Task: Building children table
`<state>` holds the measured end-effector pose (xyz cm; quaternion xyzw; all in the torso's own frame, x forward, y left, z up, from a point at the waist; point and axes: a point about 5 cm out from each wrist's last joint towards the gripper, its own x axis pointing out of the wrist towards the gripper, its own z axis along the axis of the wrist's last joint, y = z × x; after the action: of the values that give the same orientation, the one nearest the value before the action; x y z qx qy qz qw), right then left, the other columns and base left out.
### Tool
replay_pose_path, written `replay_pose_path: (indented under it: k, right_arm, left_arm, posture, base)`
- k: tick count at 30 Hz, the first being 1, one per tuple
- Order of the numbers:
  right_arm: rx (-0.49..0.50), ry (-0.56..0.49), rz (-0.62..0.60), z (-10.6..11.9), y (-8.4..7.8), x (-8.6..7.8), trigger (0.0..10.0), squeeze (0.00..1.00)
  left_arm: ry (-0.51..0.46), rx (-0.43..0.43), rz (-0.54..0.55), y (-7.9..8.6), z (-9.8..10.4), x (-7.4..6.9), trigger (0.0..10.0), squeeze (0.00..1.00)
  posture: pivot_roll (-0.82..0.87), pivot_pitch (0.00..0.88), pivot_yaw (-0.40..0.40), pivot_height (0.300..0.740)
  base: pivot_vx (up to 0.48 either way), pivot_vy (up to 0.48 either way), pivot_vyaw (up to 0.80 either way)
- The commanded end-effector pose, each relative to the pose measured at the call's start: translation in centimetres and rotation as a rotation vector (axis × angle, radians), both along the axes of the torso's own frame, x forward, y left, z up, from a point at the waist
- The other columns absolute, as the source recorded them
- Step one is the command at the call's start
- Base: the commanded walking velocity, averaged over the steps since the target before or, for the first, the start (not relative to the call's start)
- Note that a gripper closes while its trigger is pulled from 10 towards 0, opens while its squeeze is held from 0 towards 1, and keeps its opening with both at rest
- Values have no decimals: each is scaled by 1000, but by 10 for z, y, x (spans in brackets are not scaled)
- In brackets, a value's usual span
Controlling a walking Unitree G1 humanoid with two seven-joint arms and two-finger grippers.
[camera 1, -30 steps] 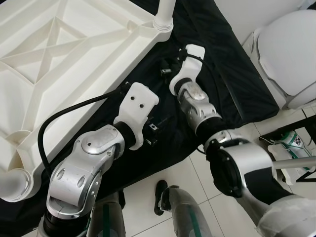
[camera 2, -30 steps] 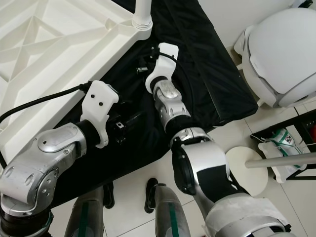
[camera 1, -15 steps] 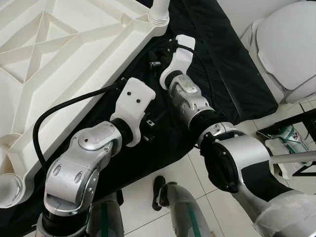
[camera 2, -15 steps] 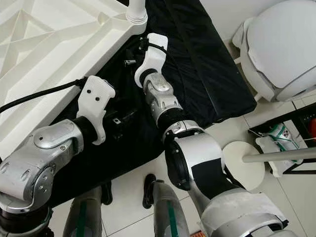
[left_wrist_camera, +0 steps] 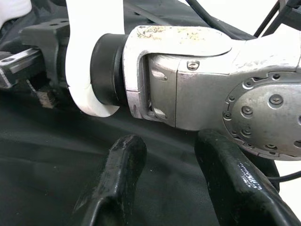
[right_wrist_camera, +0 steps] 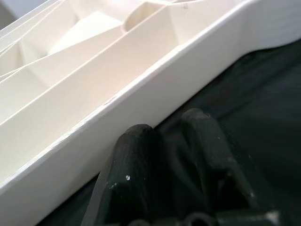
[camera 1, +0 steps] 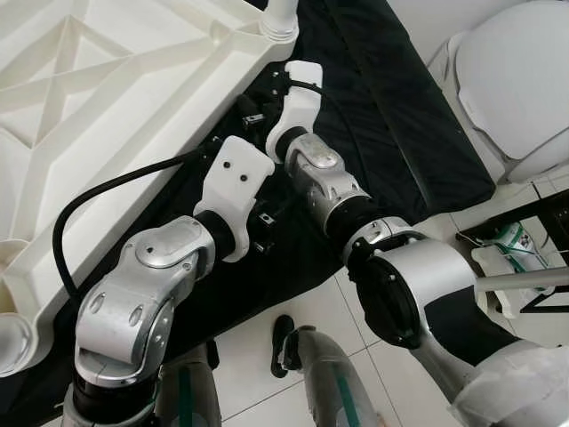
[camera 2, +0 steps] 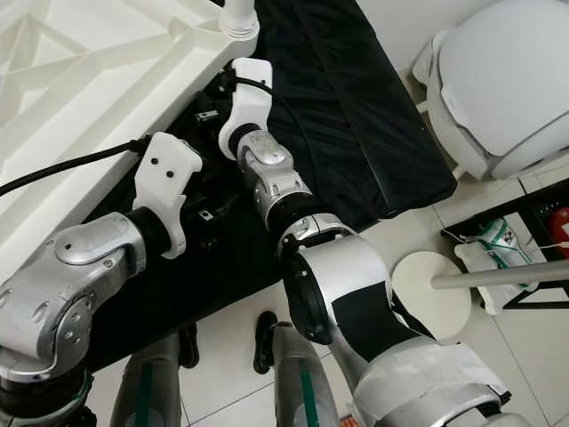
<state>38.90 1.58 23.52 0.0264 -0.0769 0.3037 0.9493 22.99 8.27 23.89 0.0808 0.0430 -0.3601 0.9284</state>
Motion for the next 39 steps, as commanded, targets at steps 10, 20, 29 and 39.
replay_pose_path:
  k: [10,20,29,39]
  right_arm:
    - [7,-91,156,24,58,-26,10000,0]
    - [67,-80,28,6,20,-12,10000,0]
    - [115,-147,-38,-7,-19,-7,10000,0]
    - [125,-153,-151,-52,-76,-22,10000,0]
  left_arm:
    - [-1,-17,50,0,0,-8,10000,0]
    - [14,-7,51,2,-5,-7,10000,0]
    - [20,5,53,7,-9,-5,10000,0]
    - [-28,2,281,28,-15,9,10000,0]
  posture:
    - [279,315,-129,740]
    - [234,308,-120,740]
    - [200,275,-112,740]
    - [167,184,-104,740]
  base:
    - [0,0,0]
    - [0,0,0]
    - [0,0,0]
    - [0,0,0]
